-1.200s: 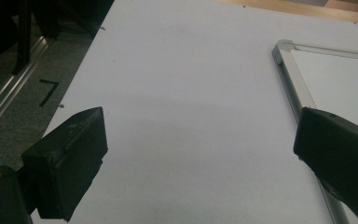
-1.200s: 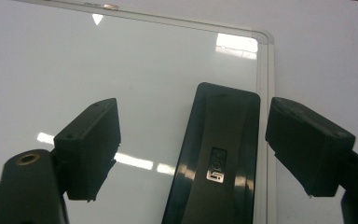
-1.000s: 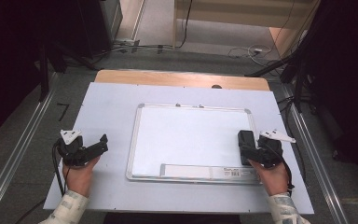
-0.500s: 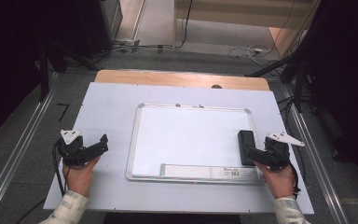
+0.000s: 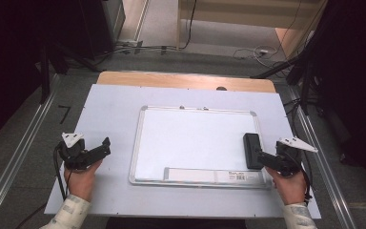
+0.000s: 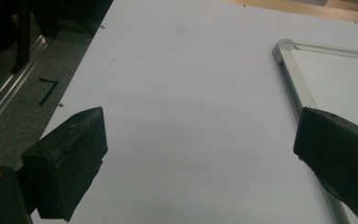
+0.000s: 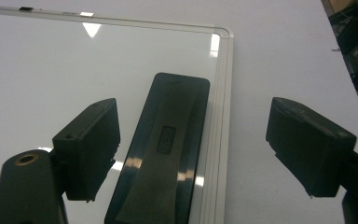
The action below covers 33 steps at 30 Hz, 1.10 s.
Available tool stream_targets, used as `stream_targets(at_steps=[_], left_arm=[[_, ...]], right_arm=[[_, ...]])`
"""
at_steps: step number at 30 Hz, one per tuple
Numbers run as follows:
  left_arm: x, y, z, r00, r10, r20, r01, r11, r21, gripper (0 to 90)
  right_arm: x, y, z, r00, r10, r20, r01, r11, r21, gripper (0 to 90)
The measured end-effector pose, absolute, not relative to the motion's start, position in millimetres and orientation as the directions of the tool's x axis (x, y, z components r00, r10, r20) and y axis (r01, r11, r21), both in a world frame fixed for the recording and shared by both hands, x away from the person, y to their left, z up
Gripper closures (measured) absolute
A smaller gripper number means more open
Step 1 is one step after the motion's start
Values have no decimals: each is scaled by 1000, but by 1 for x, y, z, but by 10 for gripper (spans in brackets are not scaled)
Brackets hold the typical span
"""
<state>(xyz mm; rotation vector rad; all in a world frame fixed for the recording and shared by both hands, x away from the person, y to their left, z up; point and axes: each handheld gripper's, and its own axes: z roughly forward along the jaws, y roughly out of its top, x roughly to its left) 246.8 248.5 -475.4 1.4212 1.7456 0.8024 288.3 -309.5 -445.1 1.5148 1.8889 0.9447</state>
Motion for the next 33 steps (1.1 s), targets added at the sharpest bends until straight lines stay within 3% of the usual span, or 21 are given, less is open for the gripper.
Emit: stream_targets(at_steps=[33], left_arm=[[247,249,-476,-120,981,-156,523,196,829,33]], right_arm=[[279,-339,-447,-164,986,31,605,76,792,164]])
